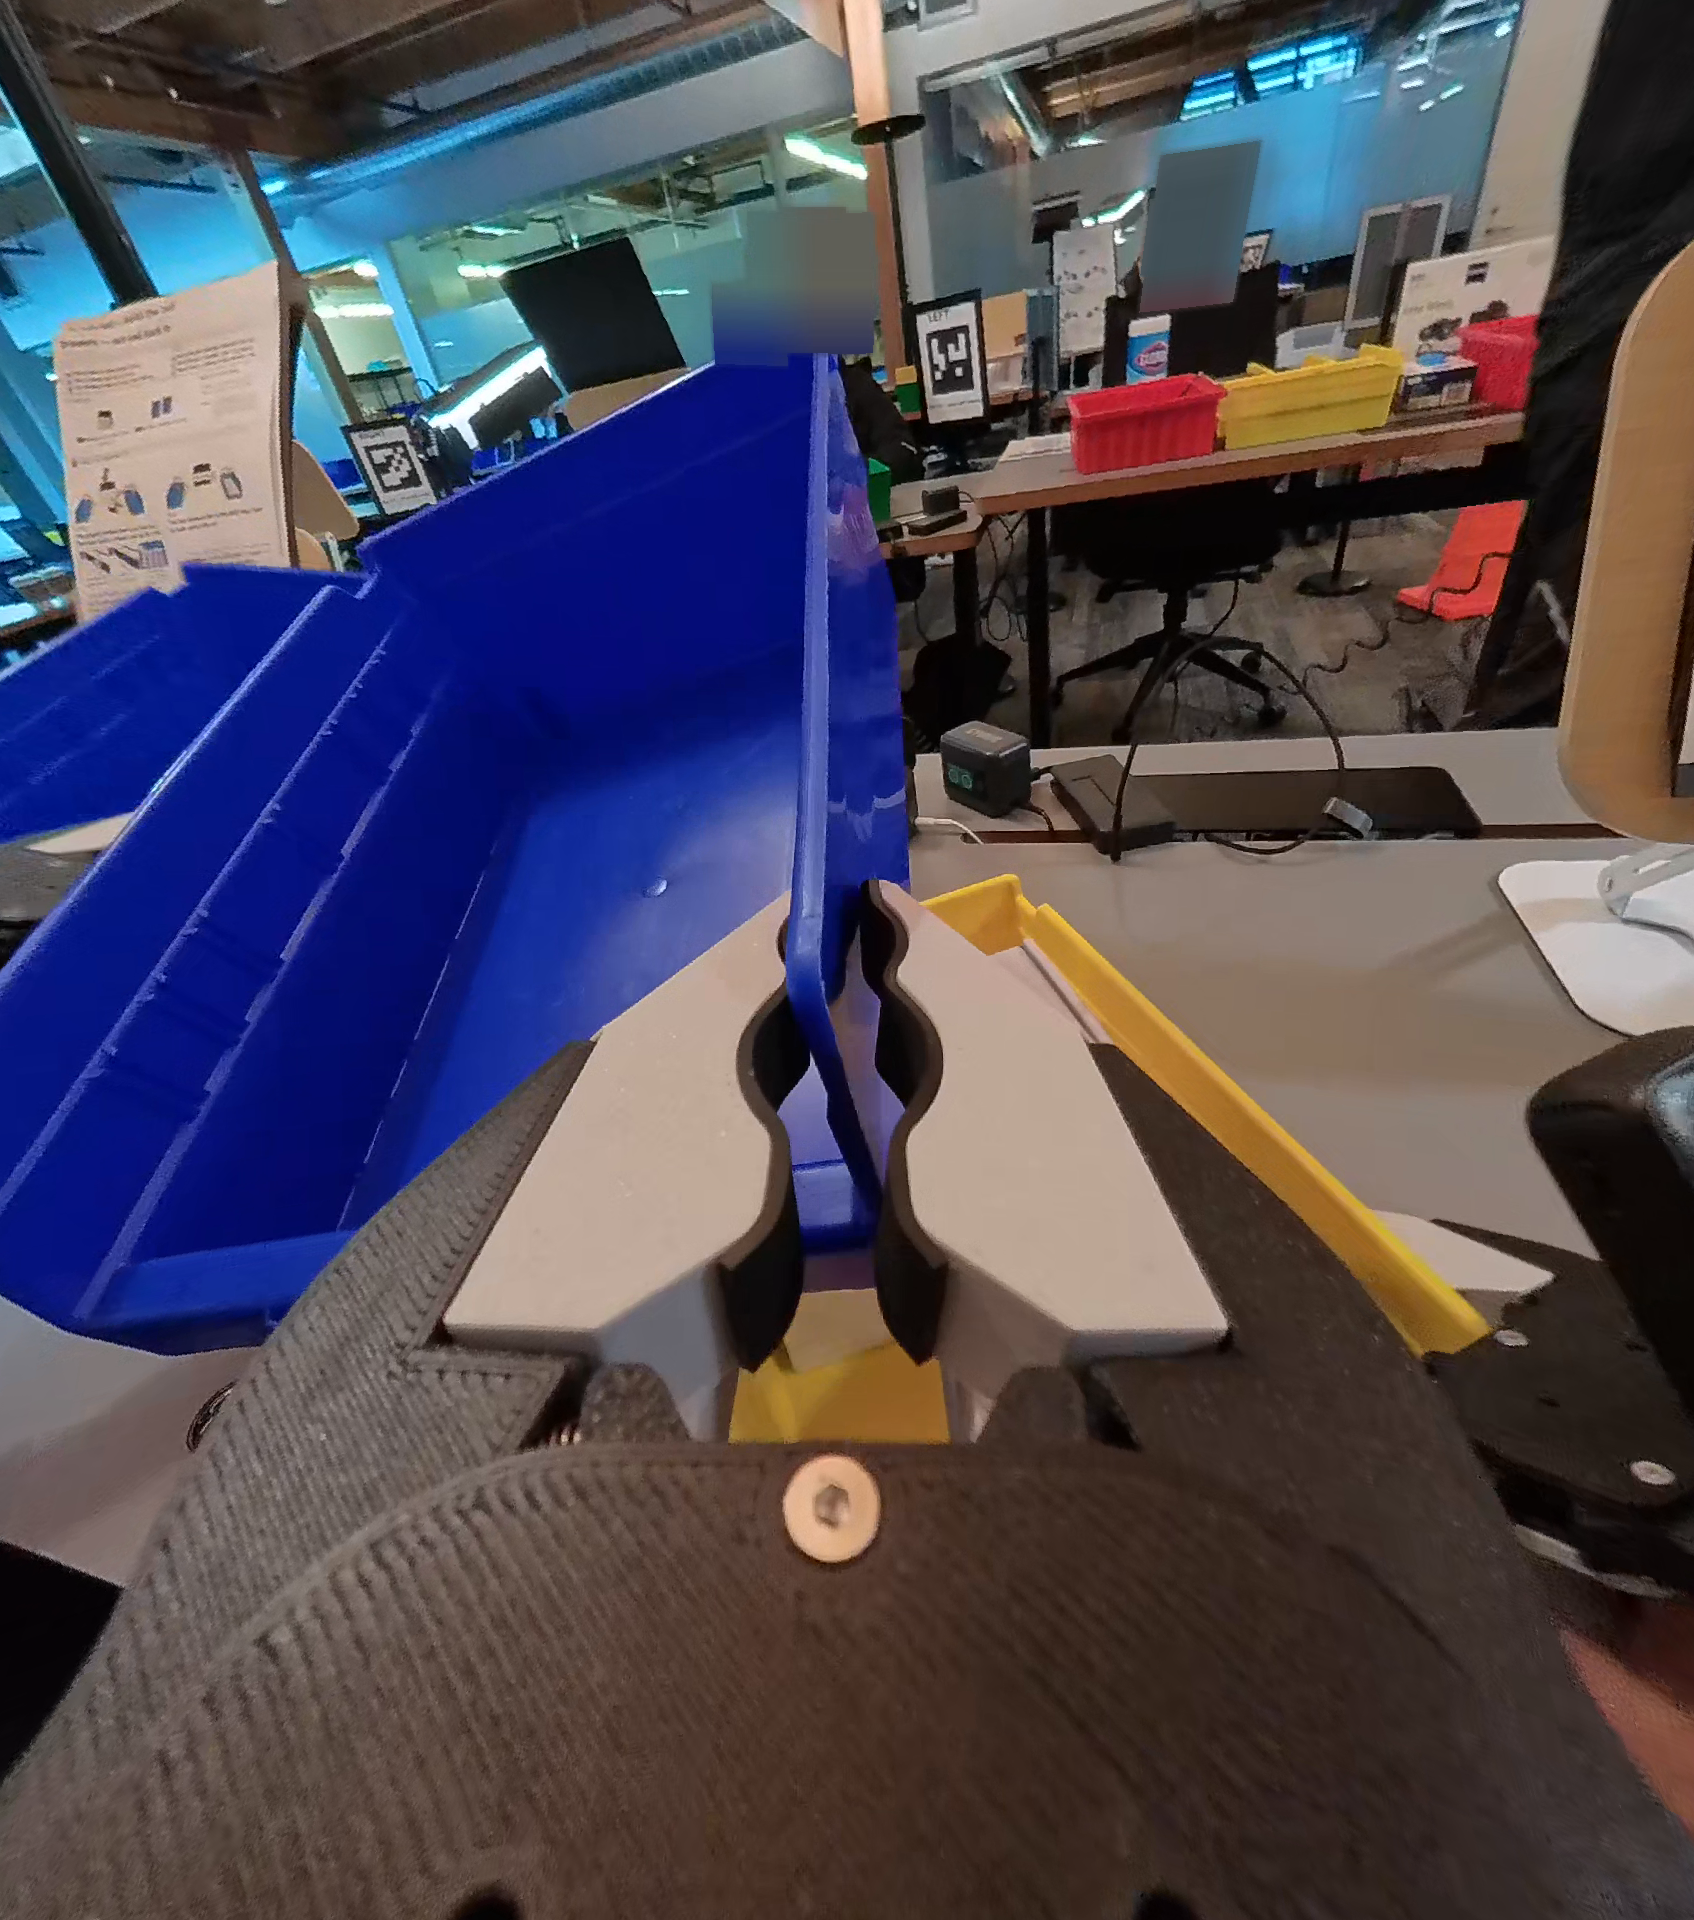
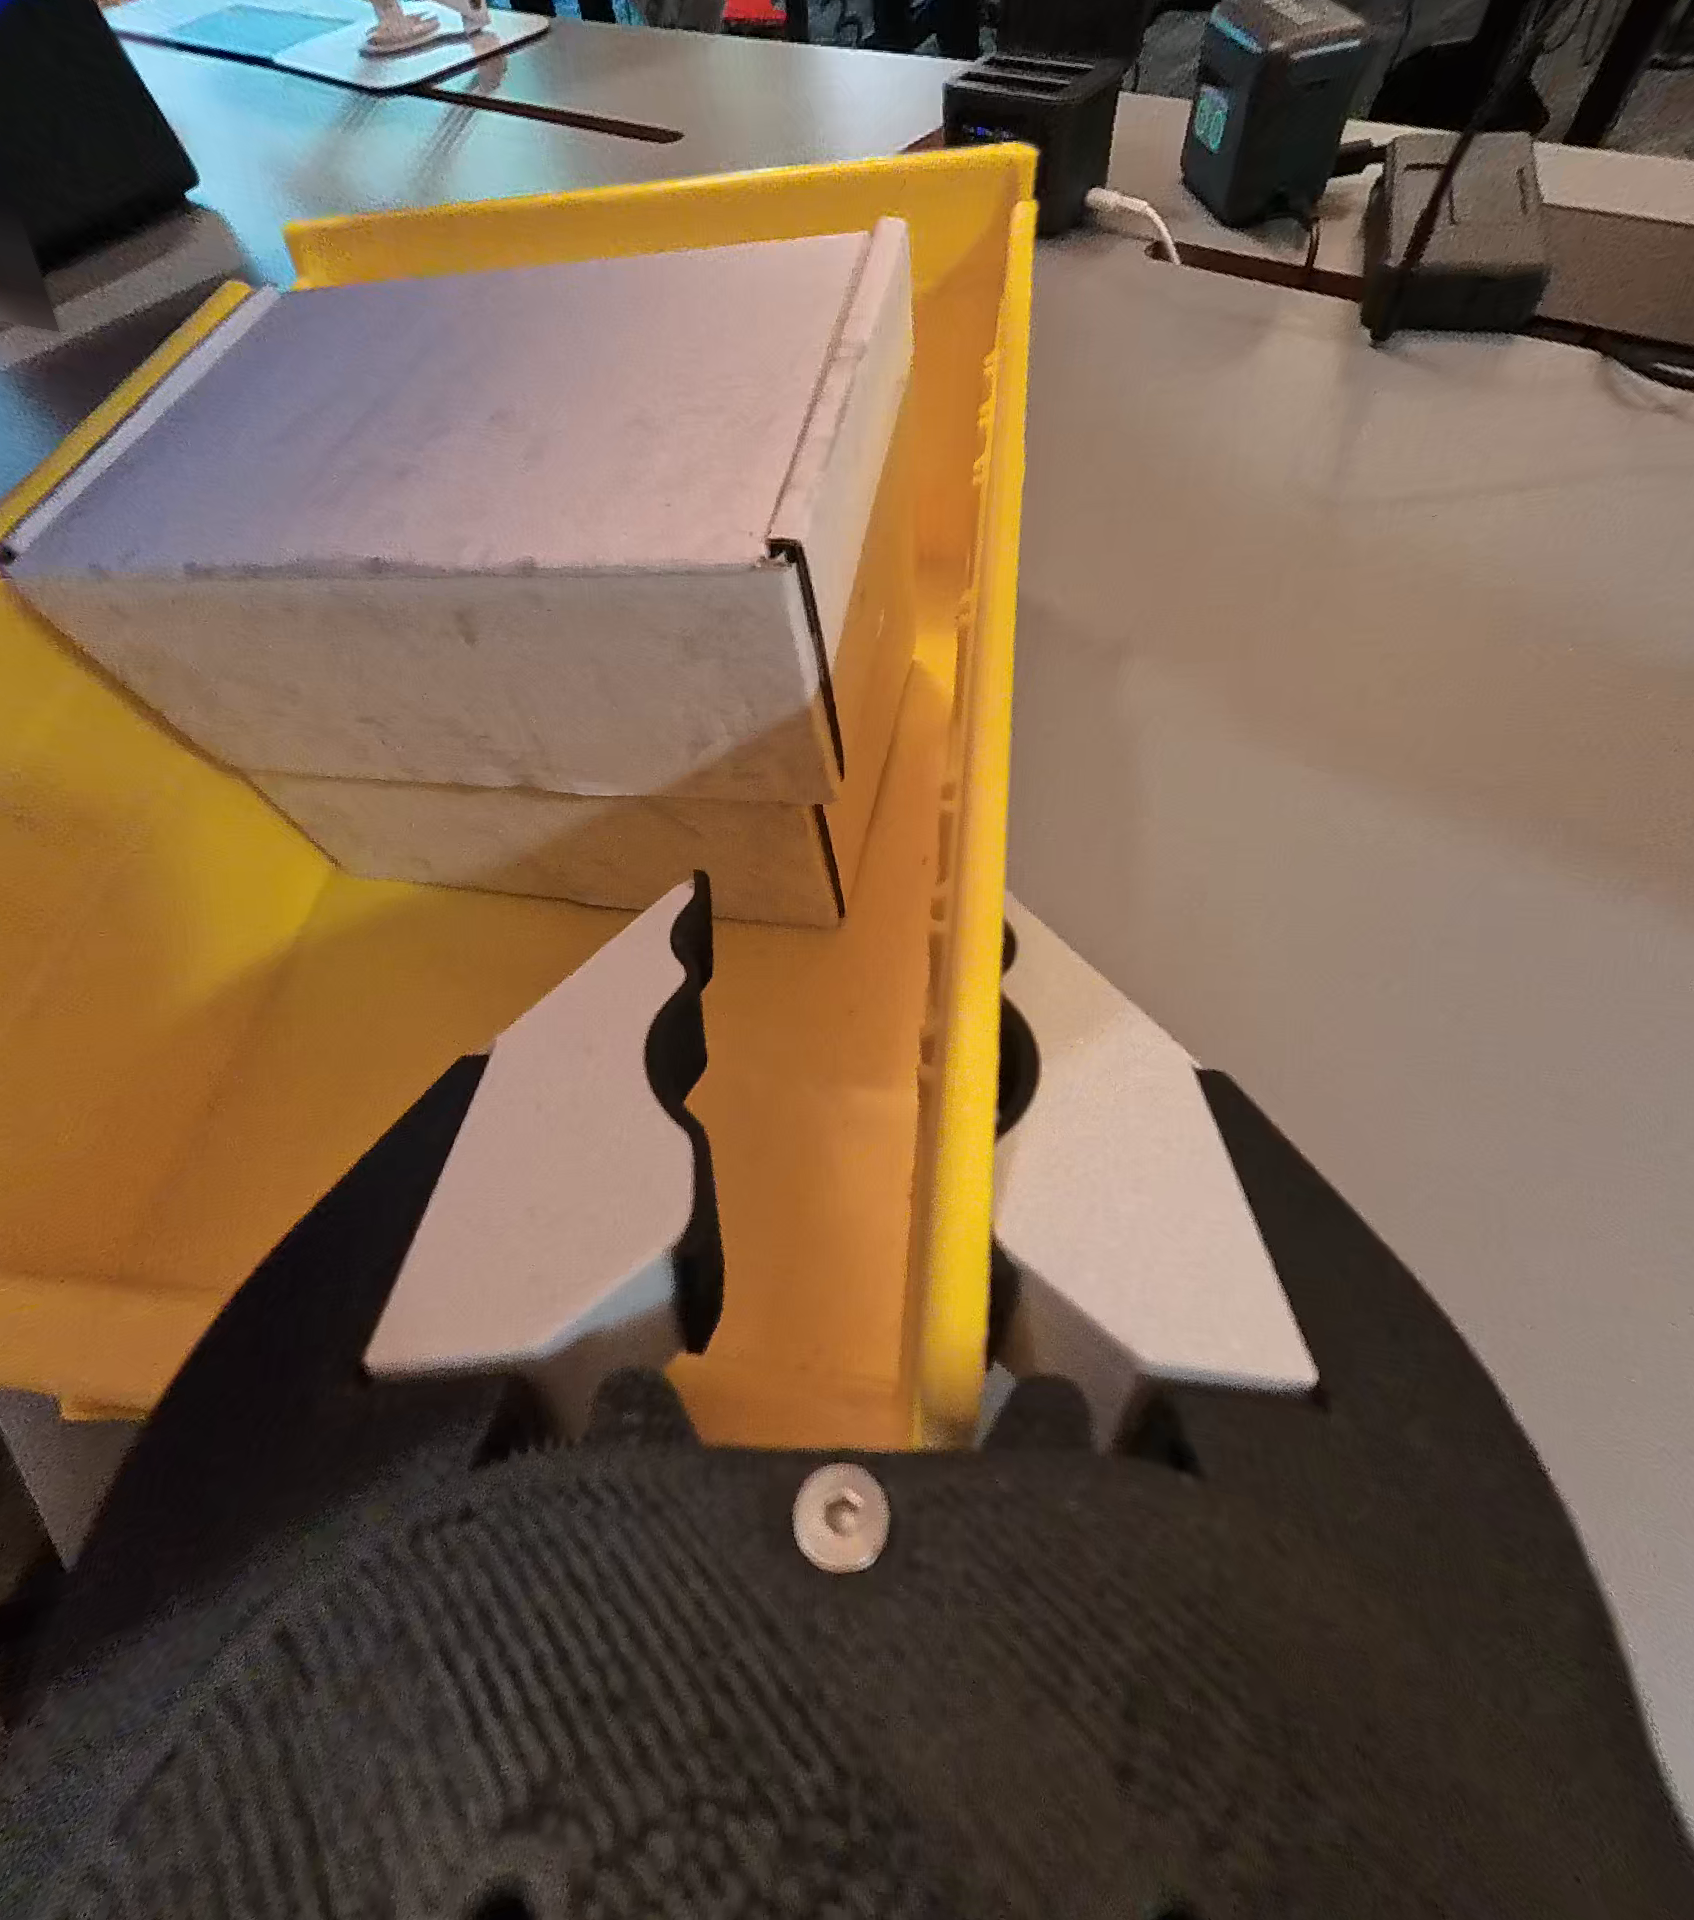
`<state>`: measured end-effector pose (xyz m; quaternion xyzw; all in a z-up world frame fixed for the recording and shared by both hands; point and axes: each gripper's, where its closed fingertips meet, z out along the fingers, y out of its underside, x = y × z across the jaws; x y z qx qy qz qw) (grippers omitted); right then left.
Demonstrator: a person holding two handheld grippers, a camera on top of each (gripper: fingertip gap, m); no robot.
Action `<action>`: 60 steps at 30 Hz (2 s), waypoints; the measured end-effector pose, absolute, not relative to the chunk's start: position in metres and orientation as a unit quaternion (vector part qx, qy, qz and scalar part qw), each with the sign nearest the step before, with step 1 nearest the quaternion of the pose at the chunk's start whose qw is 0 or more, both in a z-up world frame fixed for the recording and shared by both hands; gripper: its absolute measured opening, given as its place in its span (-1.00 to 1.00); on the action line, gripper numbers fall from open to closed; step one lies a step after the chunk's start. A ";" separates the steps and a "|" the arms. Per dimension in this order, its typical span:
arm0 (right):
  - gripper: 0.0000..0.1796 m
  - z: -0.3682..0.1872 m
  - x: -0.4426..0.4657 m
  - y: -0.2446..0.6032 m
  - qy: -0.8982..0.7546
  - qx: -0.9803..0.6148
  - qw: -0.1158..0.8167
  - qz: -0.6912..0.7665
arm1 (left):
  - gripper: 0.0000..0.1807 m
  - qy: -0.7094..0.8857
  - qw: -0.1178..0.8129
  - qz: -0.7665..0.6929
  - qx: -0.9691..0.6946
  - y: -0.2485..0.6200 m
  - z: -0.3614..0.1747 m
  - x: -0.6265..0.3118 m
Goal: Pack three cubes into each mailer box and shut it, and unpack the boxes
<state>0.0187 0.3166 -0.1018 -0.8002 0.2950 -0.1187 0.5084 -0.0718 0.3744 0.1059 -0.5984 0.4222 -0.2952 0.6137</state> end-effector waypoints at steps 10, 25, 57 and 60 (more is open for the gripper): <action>0.11 -0.053 0.020 0.294 0.253 -0.755 0.605 0.000 | -0.99 0.424 0.608 -0.302 -0.599 0.374 0.102 -0.067; -0.29 -0.101 -0.023 0.235 0.090 -0.825 0.547 -0.110 | -0.99 0.434 0.606 -0.309 -0.591 0.361 0.104 -0.058; -0.42 -0.040 0.018 0.000 -0.005 -0.824 0.562 -0.075 | -0.99 0.570 0.563 -0.369 -0.471 0.209 0.099 0.015; -0.28 -0.021 0.008 -0.068 0.006 -0.802 0.597 0.030 | -0.99 0.587 0.543 -0.390 -0.456 0.163 0.088 0.021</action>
